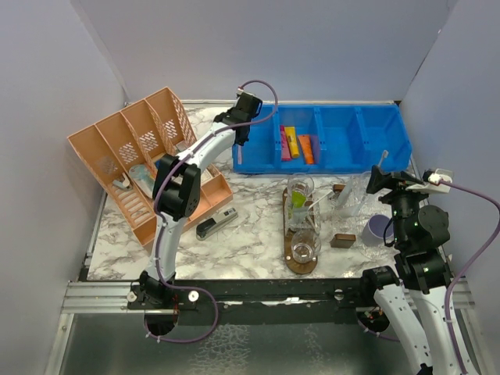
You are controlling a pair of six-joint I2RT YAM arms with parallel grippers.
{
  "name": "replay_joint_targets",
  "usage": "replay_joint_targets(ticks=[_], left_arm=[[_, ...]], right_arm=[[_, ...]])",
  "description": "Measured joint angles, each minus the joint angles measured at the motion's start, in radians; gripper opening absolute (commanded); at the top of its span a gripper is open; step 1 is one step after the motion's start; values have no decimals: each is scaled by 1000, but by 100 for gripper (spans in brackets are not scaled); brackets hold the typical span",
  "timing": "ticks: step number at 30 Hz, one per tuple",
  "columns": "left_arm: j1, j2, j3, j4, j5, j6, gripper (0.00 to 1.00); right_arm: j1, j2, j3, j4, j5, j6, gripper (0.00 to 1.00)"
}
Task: Prepare toiletry sets of a toothbrush and toothpaste on the tray
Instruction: Adjust the storage box at the center of the board.
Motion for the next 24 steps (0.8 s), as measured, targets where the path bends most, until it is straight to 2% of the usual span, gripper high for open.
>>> replay_joint_targets(ticks=[6,14,24], left_arm=[[-5,40,74,-41,-19,6,0],[-53,-86,11,37,-47,35,0],[-39,-14,26,4,-53,40,0]], right_arm=[[0,0,0,0,0,0,77],[0,0,0,0,0,0,77],[0,0,0,0,0,0,77]])
